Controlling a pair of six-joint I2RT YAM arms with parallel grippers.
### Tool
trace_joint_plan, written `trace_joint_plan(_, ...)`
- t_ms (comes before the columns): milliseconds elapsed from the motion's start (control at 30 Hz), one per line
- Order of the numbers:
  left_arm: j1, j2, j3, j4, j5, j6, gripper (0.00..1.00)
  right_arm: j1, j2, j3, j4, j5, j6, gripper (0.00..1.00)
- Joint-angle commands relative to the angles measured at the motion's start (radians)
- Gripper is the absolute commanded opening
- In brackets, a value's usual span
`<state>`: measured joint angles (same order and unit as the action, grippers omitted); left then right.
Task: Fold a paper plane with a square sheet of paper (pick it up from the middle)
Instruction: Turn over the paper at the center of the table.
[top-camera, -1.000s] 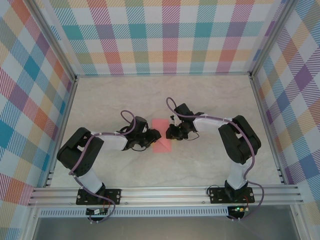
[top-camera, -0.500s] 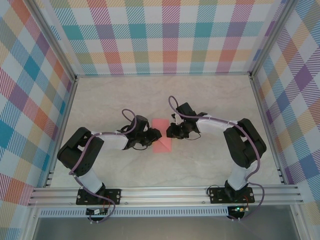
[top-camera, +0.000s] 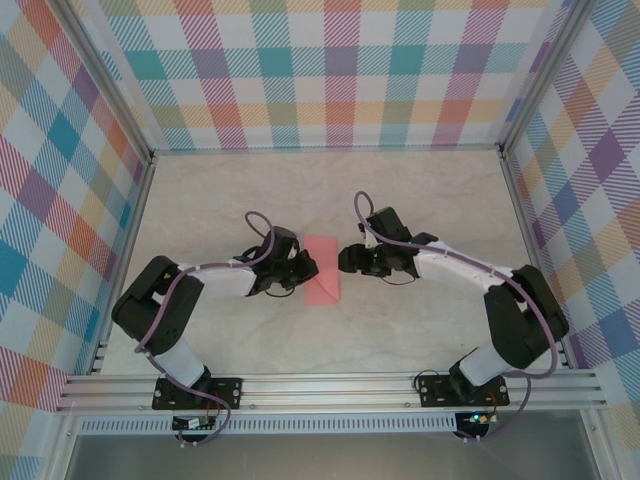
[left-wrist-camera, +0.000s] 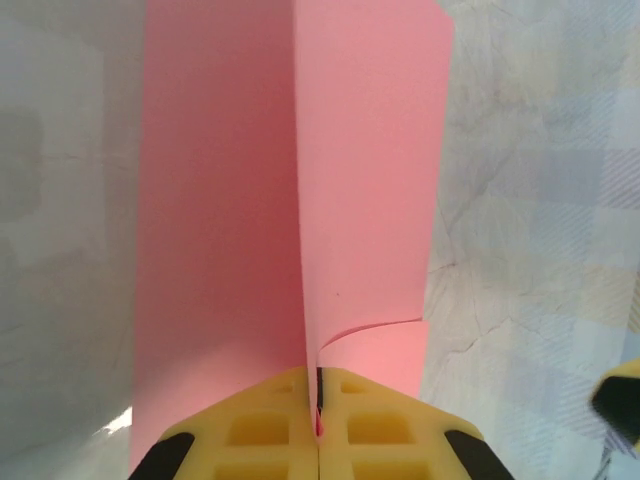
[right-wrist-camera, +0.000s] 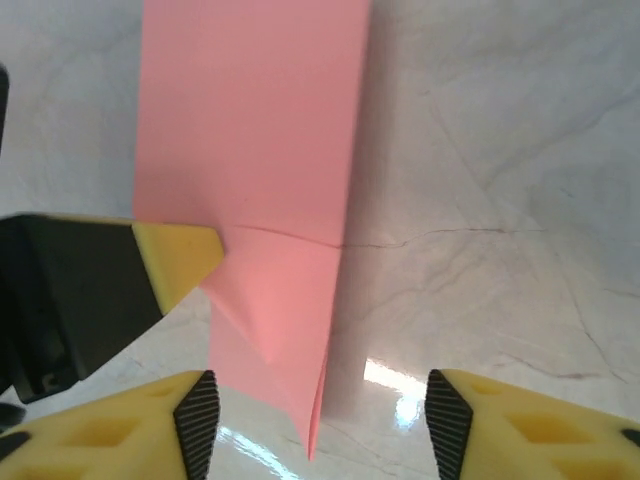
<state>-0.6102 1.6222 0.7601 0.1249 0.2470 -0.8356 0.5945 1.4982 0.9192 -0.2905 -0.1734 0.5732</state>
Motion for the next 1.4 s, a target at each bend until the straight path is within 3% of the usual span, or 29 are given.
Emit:
trace_joint_plan(0,-0.011,-0.142,0.077,-0.246,-0.130,0.119,0.03,-0.008,-0.075,-0.024,-0.032,0.122,-0.026,0.72)
trace_joint_plan(200,-0.011,-0.295,0.223,-0.692,-0.371,0.233,0.04,-0.012,-0.187,-0.067,-0.034,0.236,-0.069,1.00)
trace_joint_plan(367,-0.013,-0.346,0.346,-0.935,-0.581,0.292,0.04,-0.016,-0.247,-0.094,-0.039,0.288,-0.072,1.00)
trace_joint_plan(500,-0.026,-0.307,0.414,-1.036,-0.725,0.310,0.04,-0.019,-0.266,-0.102,-0.064,0.341,-0.052,1.00)
trace_joint_plan(800,-0.126,0.031,0.550,-1.161,-1.000,0.249,0.04,-0.029,-0.279,-0.103,-0.151,0.452,0.058,1.00)
trace_joint_plan(1033,-0.211,0.322,0.711,-1.198,-1.016,0.214,0.05,-0.039,-0.301,-0.114,-0.200,0.487,0.129,1.00)
trace_joint_plan(1200,-0.283,0.459,0.820,-1.144,-0.875,0.151,0.05,-0.050,-0.332,-0.144,-0.205,0.494,0.176,1.00)
trace_joint_plan(1367,-0.321,0.569,0.927,-1.150,-0.835,0.130,0.09,-0.058,-0.373,-0.172,-0.221,0.511,0.218,1.00)
